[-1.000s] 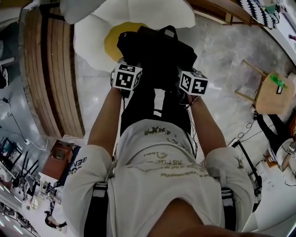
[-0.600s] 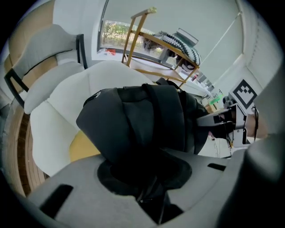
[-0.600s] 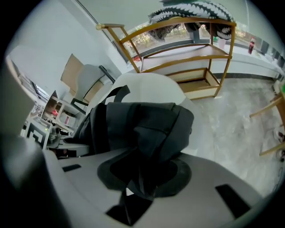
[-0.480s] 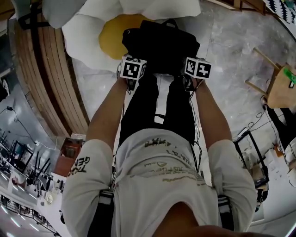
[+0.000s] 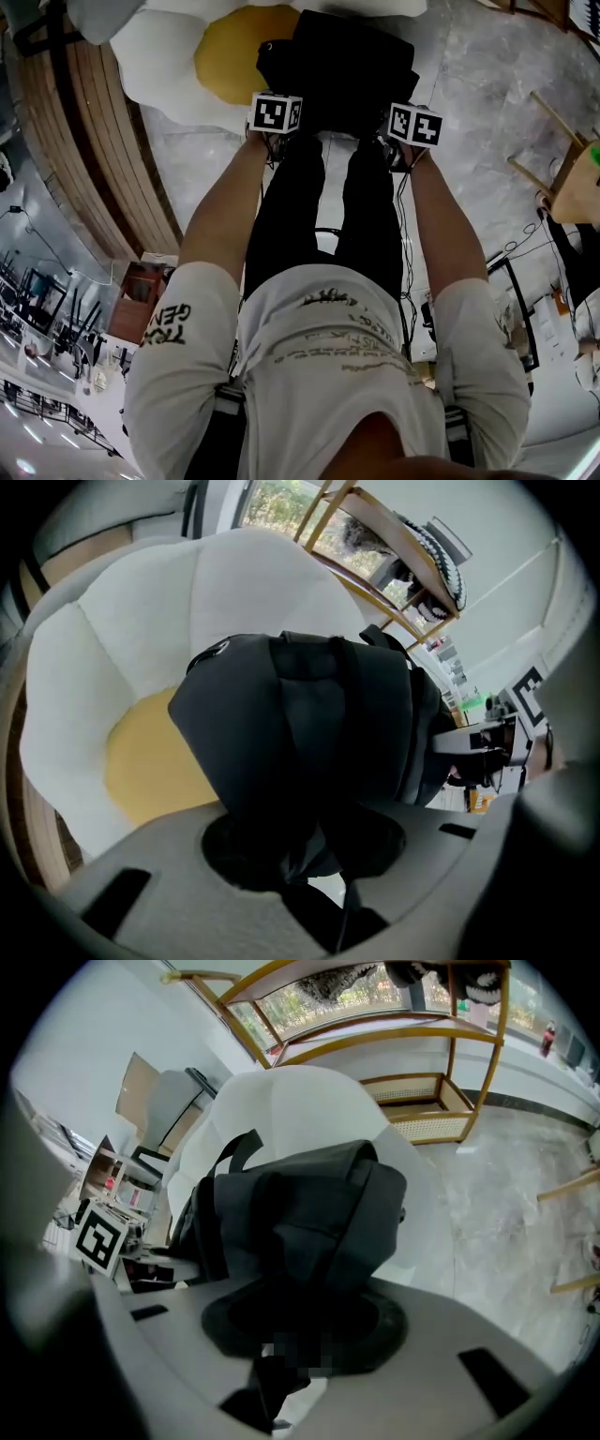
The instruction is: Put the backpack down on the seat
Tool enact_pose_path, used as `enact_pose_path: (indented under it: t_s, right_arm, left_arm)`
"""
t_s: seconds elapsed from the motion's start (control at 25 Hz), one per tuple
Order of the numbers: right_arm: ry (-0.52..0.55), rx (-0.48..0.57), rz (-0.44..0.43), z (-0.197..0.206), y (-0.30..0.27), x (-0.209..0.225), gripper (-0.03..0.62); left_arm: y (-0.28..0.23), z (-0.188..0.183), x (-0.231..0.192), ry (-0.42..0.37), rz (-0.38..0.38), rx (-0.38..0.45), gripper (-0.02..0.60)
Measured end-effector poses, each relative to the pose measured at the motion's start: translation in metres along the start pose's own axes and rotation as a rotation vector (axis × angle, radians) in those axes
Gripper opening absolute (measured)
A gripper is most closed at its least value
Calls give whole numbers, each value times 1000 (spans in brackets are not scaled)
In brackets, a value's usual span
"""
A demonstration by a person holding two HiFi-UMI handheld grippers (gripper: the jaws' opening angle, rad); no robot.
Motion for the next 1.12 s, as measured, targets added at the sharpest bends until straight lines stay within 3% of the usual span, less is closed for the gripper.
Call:
enact_pose_path:
  t_s: [0.16, 0.24, 0.36, 0.44, 0.56, 0.64, 0.72, 0.88, 1.0, 1.12]
  right_arm:
    - [14, 49, 78, -10, -7, 4, 150]
    - [28, 66, 125, -17, -9, 12, 189]
    - [83, 75, 192, -28, -3, 24, 253]
    - [137, 89, 199, -33, 5, 22, 255]
    - [207, 148, 140, -41, 23, 4, 255]
    - [231, 188, 112, -43, 39, -8, 210]
    - [259, 215, 122, -45, 56, -19, 58]
    - [358, 243, 193, -54, 87, -46, 34]
    - [405, 282, 196, -59, 114, -66, 29]
    - [429, 320, 199, -69, 141, -77, 28]
  left_arm:
    - [-4, -4, -14, 63, 38, -14, 167]
    - [-4, -8, -23, 93, 15, 11, 219]
    - [3, -14, -30, 128, -29, 83, 235]
    - [12, -20, -31, 118, -62, 147, 236]
    - [27, -19, -25, 105, -80, 188, 236]
    - [37, -14, -16, 96, -71, 199, 220]
    - [50, -11, -7, 89, -69, 226, 116]
    - [98, -21, -1, 125, -94, 334, 34]
    - [140, -29, 6, 197, -105, 426, 23]
    - [178, -34, 17, 200, -136, 477, 23]
Point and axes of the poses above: the fingertips, and each gripper's own axes: y backward along the fingers, x to its right, z out of its underside, the point moved 1 cm from there along y, backward along the fingers, and after that the axes turned 10 degrees about y, right-handed, at the moved point
